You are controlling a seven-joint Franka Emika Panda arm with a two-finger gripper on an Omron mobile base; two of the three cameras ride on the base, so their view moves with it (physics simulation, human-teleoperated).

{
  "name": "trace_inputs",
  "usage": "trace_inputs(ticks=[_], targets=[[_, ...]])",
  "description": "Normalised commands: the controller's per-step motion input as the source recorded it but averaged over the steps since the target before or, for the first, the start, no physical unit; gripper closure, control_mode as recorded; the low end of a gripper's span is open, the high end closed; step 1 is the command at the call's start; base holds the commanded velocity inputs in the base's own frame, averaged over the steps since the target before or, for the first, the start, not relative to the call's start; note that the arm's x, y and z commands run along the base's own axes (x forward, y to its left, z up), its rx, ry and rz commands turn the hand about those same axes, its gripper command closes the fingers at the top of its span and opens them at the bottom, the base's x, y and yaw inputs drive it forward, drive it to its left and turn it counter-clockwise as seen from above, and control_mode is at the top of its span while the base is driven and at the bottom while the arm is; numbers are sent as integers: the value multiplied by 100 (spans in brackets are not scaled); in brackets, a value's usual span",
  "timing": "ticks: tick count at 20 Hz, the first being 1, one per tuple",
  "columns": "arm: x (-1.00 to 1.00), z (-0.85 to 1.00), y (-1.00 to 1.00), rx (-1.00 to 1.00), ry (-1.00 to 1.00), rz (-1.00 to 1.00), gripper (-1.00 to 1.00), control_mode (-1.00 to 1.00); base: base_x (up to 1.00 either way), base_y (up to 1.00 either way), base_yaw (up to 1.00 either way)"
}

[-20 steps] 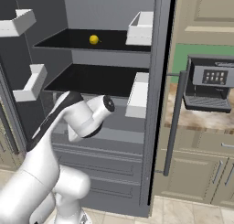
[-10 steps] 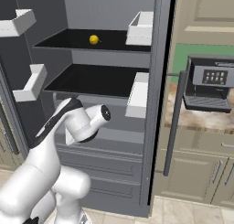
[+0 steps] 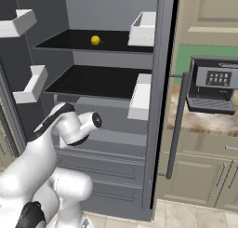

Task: Retrieve a lemon from the fridge and place it on the cutting board with the fish.

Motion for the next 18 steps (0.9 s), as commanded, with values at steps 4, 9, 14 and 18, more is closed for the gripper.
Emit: trace_inputs(ticks=[4, 9, 14, 18], targets=[[33, -37, 38, 3, 0, 0, -100, -100, 0, 0, 0], [34, -30, 43, 1, 0, 0, -100, -100, 0, 0, 0], [39, -29, 45, 0, 0, 0, -100, -100, 0, 0, 0], [40, -32, 43, 0, 0, 0, -100, -100, 0, 0, 0]])
